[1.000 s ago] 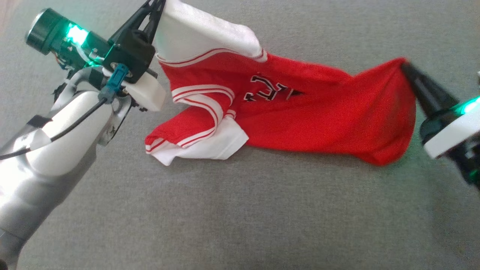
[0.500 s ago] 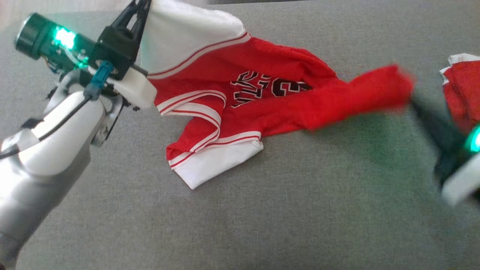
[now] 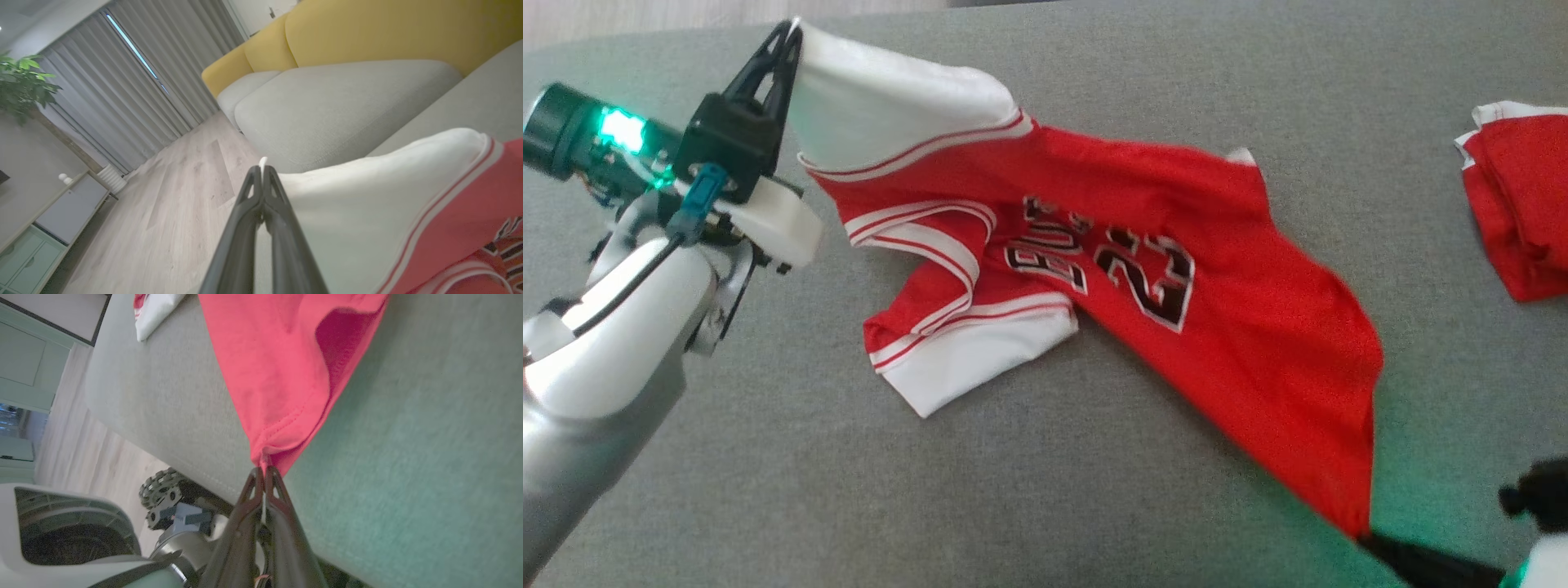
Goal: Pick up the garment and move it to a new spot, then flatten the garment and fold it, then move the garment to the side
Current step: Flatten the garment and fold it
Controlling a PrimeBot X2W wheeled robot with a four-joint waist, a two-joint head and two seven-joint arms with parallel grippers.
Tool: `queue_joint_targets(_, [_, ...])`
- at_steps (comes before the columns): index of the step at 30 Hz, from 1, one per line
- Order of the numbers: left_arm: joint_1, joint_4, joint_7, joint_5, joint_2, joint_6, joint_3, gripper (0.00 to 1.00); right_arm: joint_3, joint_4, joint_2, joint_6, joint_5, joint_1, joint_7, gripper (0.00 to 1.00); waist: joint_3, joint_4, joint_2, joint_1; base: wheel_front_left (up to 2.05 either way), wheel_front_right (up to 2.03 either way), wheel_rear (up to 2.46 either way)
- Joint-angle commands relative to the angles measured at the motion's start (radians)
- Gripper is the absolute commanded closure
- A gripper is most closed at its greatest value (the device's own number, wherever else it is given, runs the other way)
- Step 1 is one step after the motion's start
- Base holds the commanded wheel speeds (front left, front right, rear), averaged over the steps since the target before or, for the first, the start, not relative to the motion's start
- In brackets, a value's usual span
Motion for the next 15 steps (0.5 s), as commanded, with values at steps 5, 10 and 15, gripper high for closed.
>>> queue_joint_targets(5, [0.013,-0.066,0.086,-0.020,0.112,0.051,0.057,1.00,-0.031,-0.004,-0.051,-0.001,0.036,0.046,0.004,0.00,0.011,-0.003,0.0000,0.0000,0.00,0.00,0.00])
queue_joint_targets(10, [0.092,-0.166,0.132,-0.053,0.203,0.100,0.080,1.00,-0.120,0.020,-0.050,-0.001,0.068,0.026,-0.063,0.00,0.006,0.003,0.0000,0.0000,0.00,0.00,0.00])
queue_joint_targets(15, [0.185,-0.288,0.169,-0.089,0.297,0.160,0.102,1.00,-0.196,0.049,-0.045,-0.001,0.061,0.006,-0.129,0.00,0.000,0.029,0.0000,0.0000,0.00,0.00,0.00])
